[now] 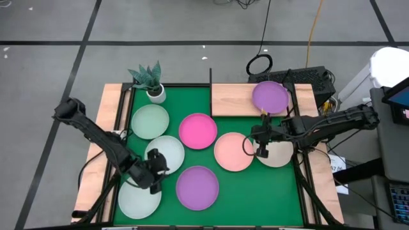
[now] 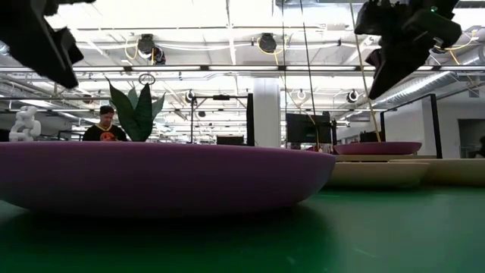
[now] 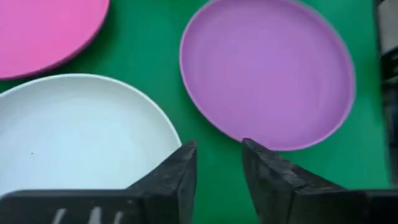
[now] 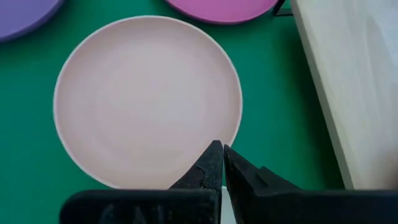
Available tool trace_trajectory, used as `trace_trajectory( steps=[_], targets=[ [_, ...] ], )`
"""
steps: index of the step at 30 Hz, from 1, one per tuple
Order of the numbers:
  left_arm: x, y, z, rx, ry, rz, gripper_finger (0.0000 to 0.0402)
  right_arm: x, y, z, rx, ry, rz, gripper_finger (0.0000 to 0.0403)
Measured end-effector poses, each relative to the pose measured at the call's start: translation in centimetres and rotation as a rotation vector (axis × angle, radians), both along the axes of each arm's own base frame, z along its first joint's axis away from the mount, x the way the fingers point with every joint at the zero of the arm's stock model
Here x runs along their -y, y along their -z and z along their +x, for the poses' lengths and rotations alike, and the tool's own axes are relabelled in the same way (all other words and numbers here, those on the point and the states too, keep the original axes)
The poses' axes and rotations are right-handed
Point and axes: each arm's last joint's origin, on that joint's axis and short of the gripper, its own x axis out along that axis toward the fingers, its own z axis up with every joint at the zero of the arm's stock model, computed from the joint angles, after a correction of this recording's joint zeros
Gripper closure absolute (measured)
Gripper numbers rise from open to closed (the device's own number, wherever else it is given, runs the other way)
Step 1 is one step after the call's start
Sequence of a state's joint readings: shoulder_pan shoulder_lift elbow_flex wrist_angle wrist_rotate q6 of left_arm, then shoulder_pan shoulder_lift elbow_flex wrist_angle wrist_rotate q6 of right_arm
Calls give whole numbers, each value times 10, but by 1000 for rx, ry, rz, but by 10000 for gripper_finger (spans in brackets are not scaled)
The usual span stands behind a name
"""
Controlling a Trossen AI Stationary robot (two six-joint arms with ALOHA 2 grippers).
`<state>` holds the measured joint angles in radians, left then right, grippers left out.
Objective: Place and stack plates onto a shelf
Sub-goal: Put the top gray plate on the shelf
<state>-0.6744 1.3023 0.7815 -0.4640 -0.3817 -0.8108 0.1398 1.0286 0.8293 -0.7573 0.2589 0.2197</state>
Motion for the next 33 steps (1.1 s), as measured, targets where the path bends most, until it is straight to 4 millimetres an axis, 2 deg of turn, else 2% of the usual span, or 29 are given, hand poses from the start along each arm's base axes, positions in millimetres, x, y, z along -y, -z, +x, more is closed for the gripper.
trace_trajectory(
  steps=[4,17,26,29,33],
  targets=[
    [6,14,4,-54,31,33,244,0,1,0,-3,0,-1,403],
    [13,46,11,-162,22,107,243,-1,-1,3,43,22,23,403],
    [17,69,15,-205,44,218,243,-10,-1,2,47,-28,24,403],
    [17,76,16,-222,43,246,256,-12,-1,2,48,-45,22,403],
    [19,83,17,-236,62,279,313,-13,-1,2,50,-48,22,403]
  ],
)
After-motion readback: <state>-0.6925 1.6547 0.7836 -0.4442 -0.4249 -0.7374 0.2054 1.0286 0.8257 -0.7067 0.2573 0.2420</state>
